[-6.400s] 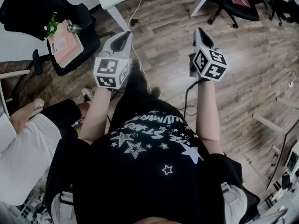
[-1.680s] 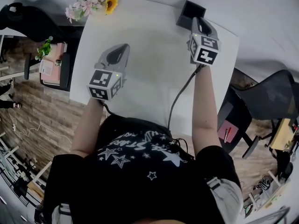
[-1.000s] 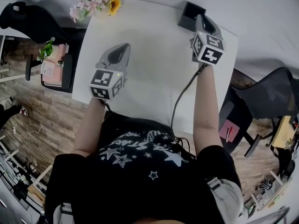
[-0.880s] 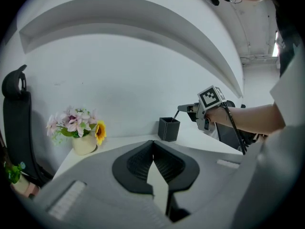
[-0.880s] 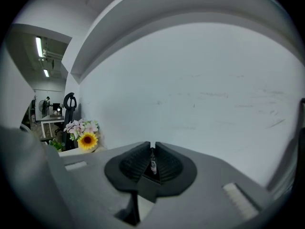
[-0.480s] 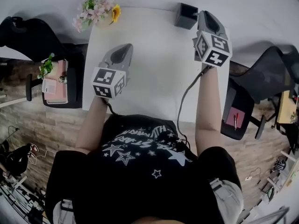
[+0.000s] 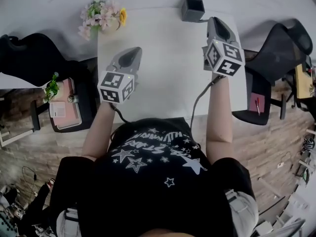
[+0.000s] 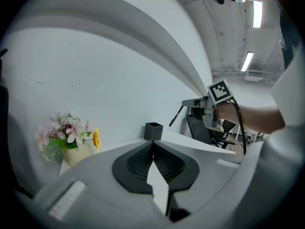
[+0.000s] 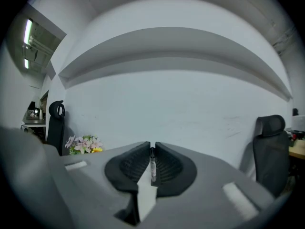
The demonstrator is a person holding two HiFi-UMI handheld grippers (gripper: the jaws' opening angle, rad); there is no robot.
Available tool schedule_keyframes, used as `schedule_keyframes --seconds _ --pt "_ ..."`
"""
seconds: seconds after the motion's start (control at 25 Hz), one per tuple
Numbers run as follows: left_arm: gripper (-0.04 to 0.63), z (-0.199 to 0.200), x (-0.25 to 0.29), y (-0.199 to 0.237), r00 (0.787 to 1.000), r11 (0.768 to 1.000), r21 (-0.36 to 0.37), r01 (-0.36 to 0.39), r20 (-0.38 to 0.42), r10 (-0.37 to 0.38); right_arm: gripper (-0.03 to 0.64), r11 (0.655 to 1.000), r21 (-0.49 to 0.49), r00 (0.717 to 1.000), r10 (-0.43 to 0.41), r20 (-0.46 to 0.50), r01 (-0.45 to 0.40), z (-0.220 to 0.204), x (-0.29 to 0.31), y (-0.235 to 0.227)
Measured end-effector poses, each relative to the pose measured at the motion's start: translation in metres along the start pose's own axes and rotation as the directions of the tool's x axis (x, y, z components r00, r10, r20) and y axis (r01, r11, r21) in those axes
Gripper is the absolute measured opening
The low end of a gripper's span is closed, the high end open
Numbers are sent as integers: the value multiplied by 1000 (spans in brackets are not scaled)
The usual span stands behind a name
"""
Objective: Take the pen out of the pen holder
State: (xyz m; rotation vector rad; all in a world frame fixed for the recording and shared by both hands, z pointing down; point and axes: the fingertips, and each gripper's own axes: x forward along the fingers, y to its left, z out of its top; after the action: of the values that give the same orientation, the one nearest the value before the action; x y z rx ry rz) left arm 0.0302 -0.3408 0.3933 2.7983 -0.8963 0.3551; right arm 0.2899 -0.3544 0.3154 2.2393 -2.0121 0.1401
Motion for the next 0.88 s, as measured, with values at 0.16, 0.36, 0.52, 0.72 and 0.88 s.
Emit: schedule_keyframes --seconds 0.16,0.36,0.52,0.72,0.88 --pt "11 -12 -16 -4 997 997 15 76 -7 -76 35 998 16 998 -60 -13 60 -15 -33 16" --pt "11 -31 -51 -10 988 988 30 153 -19 -153 35 991 44 992 -127 -27 128 -34 -83 44" --pt "11 -43 -75 -22 971 971 37 238 -40 -237 35 979 61 981 -190 -48 193 -49 -134 61" --pt "11 -57 -92 -35 953 954 24 297 -67 -295 35 960 111 964 -248 -99 258 -74 -186 76" --pt "11 -67 -106 -50 945 947 36 320 -89 -316 35 942 148 949 -283 -136 302 -95 -219 79"
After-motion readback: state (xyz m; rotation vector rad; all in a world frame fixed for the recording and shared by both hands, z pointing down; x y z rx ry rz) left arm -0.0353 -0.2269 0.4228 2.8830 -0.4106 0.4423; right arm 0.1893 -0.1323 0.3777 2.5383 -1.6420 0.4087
